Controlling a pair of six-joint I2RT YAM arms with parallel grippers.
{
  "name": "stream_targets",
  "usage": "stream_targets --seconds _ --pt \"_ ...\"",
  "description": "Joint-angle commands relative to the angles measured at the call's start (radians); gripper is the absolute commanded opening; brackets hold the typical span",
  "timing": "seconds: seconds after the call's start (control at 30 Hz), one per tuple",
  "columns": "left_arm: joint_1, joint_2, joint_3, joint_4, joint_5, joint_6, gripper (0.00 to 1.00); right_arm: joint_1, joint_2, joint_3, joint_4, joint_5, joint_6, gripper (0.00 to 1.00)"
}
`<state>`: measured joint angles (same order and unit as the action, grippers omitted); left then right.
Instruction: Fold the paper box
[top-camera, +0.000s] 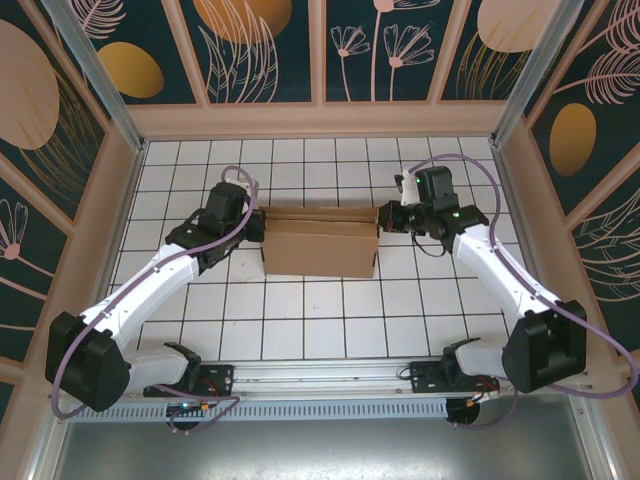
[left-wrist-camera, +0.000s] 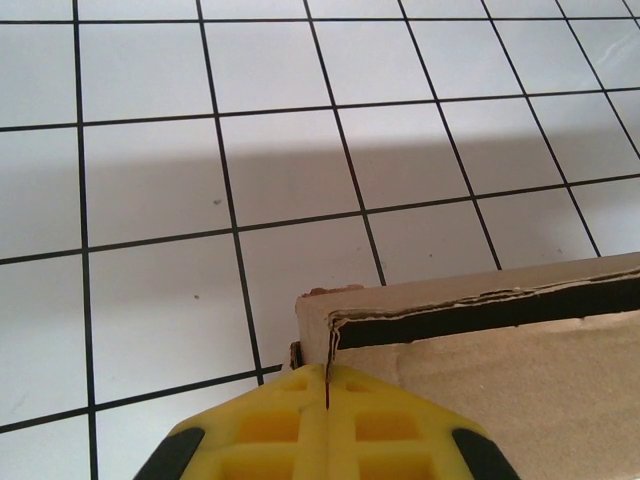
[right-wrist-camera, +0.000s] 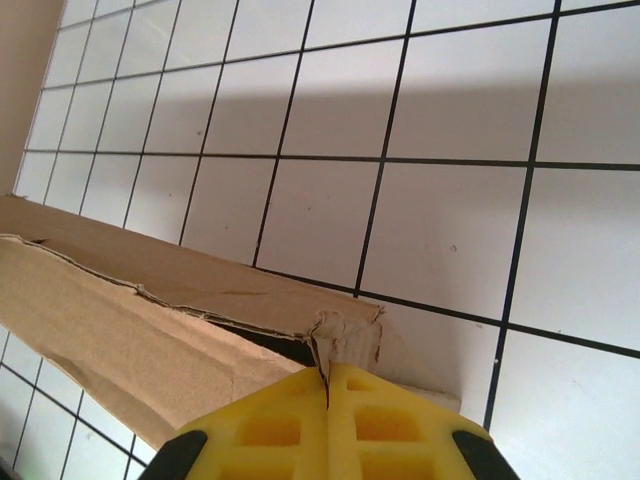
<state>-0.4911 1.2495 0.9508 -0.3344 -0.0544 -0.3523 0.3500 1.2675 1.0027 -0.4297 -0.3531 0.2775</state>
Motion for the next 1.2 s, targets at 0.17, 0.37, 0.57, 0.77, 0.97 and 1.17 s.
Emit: stream_targets --seconds 0.17,0.37,0.57,0.77,0.97,1.17 --pt "-0.008 -0.028 -0.028 -0.009 0.005 -0.028 0.00 0.049 -0.118 -0.125 0.130 0.119 0.184 0.00" --pt "-0.007 -0.054 -0.051 0.011 0.007 -0.042 0.00 0.081 -0.146 -0.135 0.142 0.143 0.239 0.00" --pt "-0.008 -0.078 -0.070 0.017 0.001 -0.048 0.00 0.118 -0.157 -0.179 0.162 0.153 0.268 0.00" --pt "-0.007 -0.096 -0.090 0.023 -0.005 -0.060 0.00 0.175 -0.191 -0.225 0.179 0.254 0.291 0.00" --pt "-0.007 -0.117 -0.113 0.038 -0.007 -0.078 0.00 0.327 -0.262 -0.317 0.253 0.493 0.244 0.00" --pt "-0.008 -0.154 -0.150 0.073 0.001 -0.101 0.00 0.413 -0.358 -0.449 0.371 0.657 0.222 0.00"
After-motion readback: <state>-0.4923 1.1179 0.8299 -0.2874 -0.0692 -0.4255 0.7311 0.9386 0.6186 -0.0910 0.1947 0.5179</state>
